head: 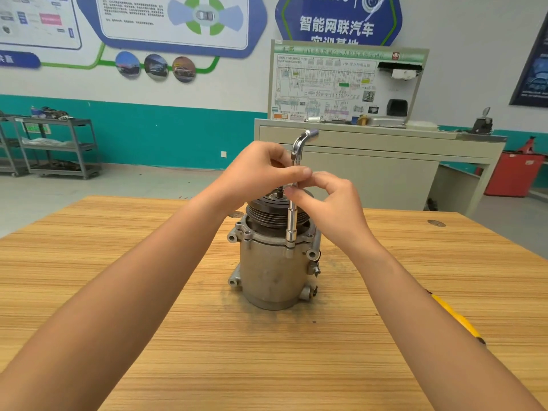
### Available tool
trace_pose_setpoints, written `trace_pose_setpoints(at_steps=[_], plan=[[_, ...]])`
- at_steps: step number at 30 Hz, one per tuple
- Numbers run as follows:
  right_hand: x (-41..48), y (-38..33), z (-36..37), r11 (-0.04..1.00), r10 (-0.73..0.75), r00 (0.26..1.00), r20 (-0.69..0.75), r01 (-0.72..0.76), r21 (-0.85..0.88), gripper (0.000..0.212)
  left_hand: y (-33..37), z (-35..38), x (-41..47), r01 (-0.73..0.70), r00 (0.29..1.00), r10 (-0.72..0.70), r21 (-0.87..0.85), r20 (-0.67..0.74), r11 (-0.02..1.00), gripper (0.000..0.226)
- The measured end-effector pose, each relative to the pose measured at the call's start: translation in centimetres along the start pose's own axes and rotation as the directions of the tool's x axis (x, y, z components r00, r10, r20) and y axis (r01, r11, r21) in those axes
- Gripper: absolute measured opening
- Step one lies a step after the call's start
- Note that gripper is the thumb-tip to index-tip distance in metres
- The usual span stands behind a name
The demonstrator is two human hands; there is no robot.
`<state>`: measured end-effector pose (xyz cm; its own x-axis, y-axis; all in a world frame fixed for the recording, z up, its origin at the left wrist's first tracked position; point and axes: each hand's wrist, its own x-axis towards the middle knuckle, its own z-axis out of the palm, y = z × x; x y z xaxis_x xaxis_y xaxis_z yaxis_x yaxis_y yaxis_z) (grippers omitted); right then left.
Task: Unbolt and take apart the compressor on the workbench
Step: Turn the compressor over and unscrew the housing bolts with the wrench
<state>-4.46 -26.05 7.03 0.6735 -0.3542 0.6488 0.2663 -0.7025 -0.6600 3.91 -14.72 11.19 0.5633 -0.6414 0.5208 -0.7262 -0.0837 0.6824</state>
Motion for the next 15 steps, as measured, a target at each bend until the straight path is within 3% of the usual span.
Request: trace_pose_setpoints(at_steps=[5,11,15], plan=[[0.6,-0.31,-0.79,0.998,0.034,0.988,0.152,-0.04,0.041,0.019,-0.2,-0.54,-0.32,0.063,0.977,-0.037,-0.118,0.209,0.991,0.018],[0.11,0.37,-0.38,0.998,0.057,0.998,0.006,-0.057,-0.01,0.012,-0.28,0.26,-0.3,0.014,1.0,-0.013,-0.129,0.001,0.992,0.014],[0.41,0.27,-0.37,0.997,0.037,0.995,0.087,-0.042,0.061,0.008,-0.64,0.07,-0.36,0.029,0.993,-0.012,-0.146,0.119,0.989,0.008]])
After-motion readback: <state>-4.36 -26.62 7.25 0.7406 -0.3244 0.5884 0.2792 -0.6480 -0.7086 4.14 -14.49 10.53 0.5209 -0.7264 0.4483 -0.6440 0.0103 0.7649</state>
